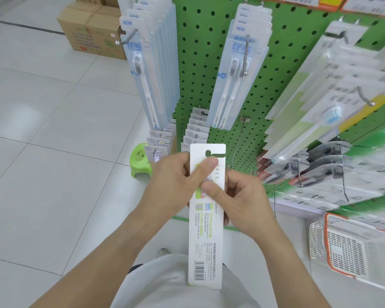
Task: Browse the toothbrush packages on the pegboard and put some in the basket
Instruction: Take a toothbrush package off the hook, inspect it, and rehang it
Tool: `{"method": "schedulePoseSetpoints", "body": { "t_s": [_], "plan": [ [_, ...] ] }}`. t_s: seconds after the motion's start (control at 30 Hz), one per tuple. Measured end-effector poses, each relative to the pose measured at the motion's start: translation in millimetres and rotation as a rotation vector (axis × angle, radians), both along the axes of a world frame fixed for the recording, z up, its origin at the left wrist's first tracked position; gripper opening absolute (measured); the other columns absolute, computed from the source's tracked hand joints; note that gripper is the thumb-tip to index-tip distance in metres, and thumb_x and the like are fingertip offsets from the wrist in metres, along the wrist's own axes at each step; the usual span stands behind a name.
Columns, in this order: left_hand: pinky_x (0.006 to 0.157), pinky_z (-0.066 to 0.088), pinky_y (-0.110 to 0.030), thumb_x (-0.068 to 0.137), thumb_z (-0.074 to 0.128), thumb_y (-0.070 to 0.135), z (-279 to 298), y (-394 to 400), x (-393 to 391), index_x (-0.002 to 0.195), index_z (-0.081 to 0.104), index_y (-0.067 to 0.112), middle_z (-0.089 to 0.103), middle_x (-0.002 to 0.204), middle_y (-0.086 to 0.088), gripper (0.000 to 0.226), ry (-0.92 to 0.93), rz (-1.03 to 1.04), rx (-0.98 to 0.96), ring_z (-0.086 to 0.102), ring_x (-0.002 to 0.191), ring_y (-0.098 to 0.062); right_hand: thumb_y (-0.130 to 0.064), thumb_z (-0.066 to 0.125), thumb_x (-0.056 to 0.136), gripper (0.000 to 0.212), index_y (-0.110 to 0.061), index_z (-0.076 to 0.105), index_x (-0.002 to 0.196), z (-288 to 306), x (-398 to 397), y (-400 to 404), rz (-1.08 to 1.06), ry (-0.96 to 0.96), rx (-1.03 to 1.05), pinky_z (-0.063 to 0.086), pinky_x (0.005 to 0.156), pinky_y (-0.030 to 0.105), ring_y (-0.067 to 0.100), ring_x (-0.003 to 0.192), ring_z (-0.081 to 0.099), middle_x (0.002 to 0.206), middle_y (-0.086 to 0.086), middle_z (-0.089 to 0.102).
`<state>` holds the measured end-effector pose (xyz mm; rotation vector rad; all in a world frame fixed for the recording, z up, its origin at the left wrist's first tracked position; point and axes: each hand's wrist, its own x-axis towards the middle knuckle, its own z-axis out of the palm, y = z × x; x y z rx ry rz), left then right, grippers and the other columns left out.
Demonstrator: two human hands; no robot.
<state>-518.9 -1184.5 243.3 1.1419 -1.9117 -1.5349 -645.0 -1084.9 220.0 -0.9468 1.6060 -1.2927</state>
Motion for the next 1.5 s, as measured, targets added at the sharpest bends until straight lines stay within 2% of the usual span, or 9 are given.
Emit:
{"method": "schedulePoseSetpoints", "body": {
  "t_s": [0.17,0.57,0.73,0.9,1.03,1.13,1.27,1.33,1.5],
  "plan": [
    [0.038,0.041,-0.026,0.08,0.059,0.062,-7,-8,4,0.081,0.066,-0.001,0.068,0.06,-0.012,0.063,-0.015,0.012,-0.021,0.056,0.041,-0.015,-0.045,0.088,0.072,0.053,-0.002,0.059,0.086,-9,-8,3,0.085,0.07,0.079,0.055,0.046,0.037,0.03,0.058,0.066,0.073,0.021,0.068],
    [0.048,0.052,-0.031,0.079,0.085,0.013,-22,-3,16,0.107,0.058,0.019,0.074,0.083,-0.005,0.039,0.015,-0.156,0.134,0.061,0.059,-0.021,-0.023,0.091,0.073,0.05,-0.039,0.065,0.112,-13,-12,27,0.209,0.072,0.15,0.061,0.067,0.048,0.03,0.085,0.069,0.102,-0.003,0.074],
    [0.066,0.058,-0.035,0.093,0.071,0.024,-25,12,8,0.124,0.049,0.054,0.071,0.092,0.012,0.049,0.027,-0.028,-0.153,0.067,0.067,-0.012,-0.023,0.082,0.085,0.038,-0.044,0.068,0.114,-10,-2,22,0.004,0.175,0.045,0.06,0.061,0.042,0.018,0.068,0.068,0.105,-0.014,0.071],
    [0.101,0.05,-0.033,0.089,0.026,0.081,-20,31,1,0.161,0.005,0.027,0.058,0.133,0.018,0.092,-0.086,-0.238,-0.204,0.057,0.123,-0.003,-0.009,0.079,0.077,0.043,-0.025,0.069,0.116,-12,18,16,-0.137,0.386,-0.168,0.054,0.063,0.02,0.012,0.077,0.068,0.103,-0.014,0.065],
    [0.082,0.054,-0.04,0.099,0.026,0.062,-14,36,0,0.121,0.06,0.018,0.069,0.096,0.007,0.06,0.019,-0.164,-0.213,0.067,0.093,-0.007,-0.022,0.076,0.077,0.04,-0.021,0.065,0.115,-13,24,17,-0.192,0.444,-0.313,0.054,0.087,0.025,0.017,0.109,0.064,0.115,-0.013,0.059],
    [0.064,0.046,-0.043,0.097,0.043,0.052,-13,31,0,0.092,0.068,0.013,0.059,0.068,-0.01,0.046,0.11,-0.05,-0.156,0.051,0.063,-0.012,-0.025,0.082,0.076,0.043,-0.026,0.063,0.115,-12,21,19,-0.24,0.451,-0.323,0.054,0.091,0.028,0.019,0.119,0.06,0.123,-0.011,0.055],
    [0.069,0.049,-0.041,0.09,0.06,0.056,-8,22,1,0.091,0.072,0.004,0.069,0.076,-0.016,0.054,0.199,-0.064,0.016,0.058,0.075,-0.015,-0.001,0.086,0.075,0.058,-0.035,0.062,0.115,-7,13,20,-0.309,0.244,-0.321,0.057,0.072,0.03,0.022,0.097,0.066,0.112,-0.005,0.064],
    [0.08,0.055,-0.036,0.091,0.07,0.04,-3,23,-2,0.092,0.079,0.015,0.079,0.087,-0.004,0.027,0.236,-0.073,0.09,0.073,0.084,-0.02,0.001,0.086,0.075,0.063,-0.034,0.06,0.12,-3,7,21,-0.35,0.123,-0.315,0.054,0.065,0.029,0.021,0.083,0.065,0.106,-0.002,0.068],
    [0.069,0.058,-0.02,0.079,0.08,0.004,9,28,-17,0.085,0.078,0.021,0.079,0.082,0.005,0.018,0.348,0.045,0.049,0.076,0.076,-0.013,-0.015,0.083,0.08,0.028,-0.031,0.072,0.1,8,-9,29,-0.342,-0.015,-0.342,0.053,0.062,0.034,0.02,0.075,0.064,0.088,0.007,0.071]
  ]
}}
